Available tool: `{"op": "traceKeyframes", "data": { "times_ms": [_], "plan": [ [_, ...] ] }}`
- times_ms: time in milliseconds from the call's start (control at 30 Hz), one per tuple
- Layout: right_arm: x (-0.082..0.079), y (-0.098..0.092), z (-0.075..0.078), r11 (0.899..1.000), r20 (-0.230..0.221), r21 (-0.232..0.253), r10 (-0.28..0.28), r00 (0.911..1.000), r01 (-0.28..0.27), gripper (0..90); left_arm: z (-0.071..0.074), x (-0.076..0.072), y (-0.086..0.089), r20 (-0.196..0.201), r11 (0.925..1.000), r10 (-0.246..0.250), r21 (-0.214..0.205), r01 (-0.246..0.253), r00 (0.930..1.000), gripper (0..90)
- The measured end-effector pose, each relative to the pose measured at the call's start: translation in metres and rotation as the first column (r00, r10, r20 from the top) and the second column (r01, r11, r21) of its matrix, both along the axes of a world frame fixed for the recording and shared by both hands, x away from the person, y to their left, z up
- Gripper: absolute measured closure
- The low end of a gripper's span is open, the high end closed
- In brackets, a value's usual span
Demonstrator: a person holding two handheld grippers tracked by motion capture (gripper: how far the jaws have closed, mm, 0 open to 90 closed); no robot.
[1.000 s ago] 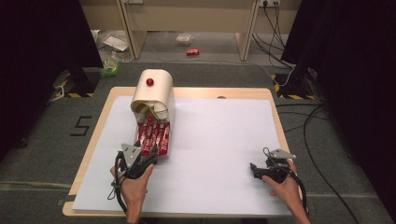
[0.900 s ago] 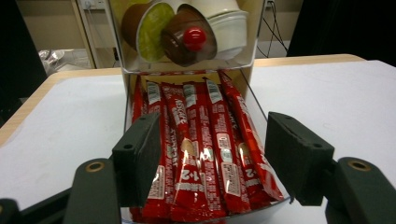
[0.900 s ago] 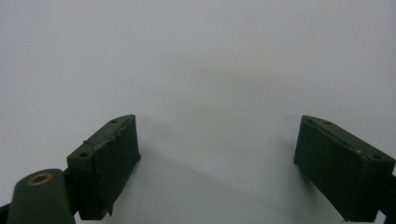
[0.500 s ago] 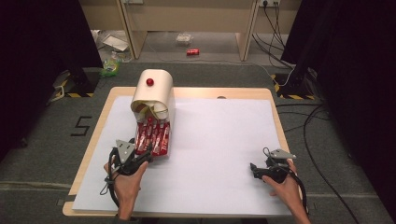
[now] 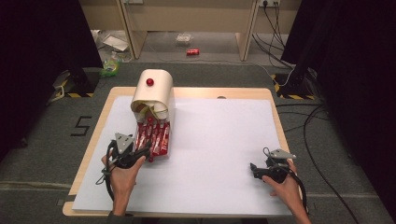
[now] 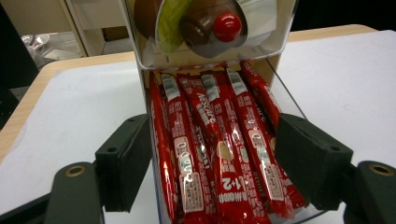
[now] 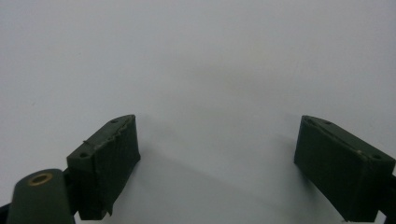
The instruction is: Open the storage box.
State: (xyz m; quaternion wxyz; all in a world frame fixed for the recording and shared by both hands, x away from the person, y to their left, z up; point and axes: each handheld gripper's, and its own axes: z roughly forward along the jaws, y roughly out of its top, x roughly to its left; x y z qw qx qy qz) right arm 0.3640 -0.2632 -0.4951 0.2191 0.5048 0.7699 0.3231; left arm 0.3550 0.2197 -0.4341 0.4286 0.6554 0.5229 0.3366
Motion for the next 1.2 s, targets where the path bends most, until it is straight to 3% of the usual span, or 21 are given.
{"op": "traceKeyframes", "data": {
  "times_ms": [200, 467, 1200],
  "plan": [
    [0.000, 0.000, 0.000, 1.000, 0.000, 0.000, 0.000, 1.0000, 0.000, 14.3, -0.002, 0.013, -0.001, -0.029, 0.9998, -0.020, 0.008, 0.020, 0.9994, 28.7],
    [0.000, 0.000, 0.000, 1.000, 0.000, 0.000, 0.000, 1.0000, 0.000, 14.3, 0.000, 0.023, -0.002, -0.034, 0.9988, -0.026, 0.041, 0.028, 0.9991, 29.0],
    [0.000, 0.000, 0.000, 1.000, 0.000, 0.001, 0.001, 1.0000, -0.001, 14.3, -0.007, 0.044, -0.005, -0.053, 0.9980, -0.036, 0.049, 0.039, 0.9980, 38.6]
  ]
}}
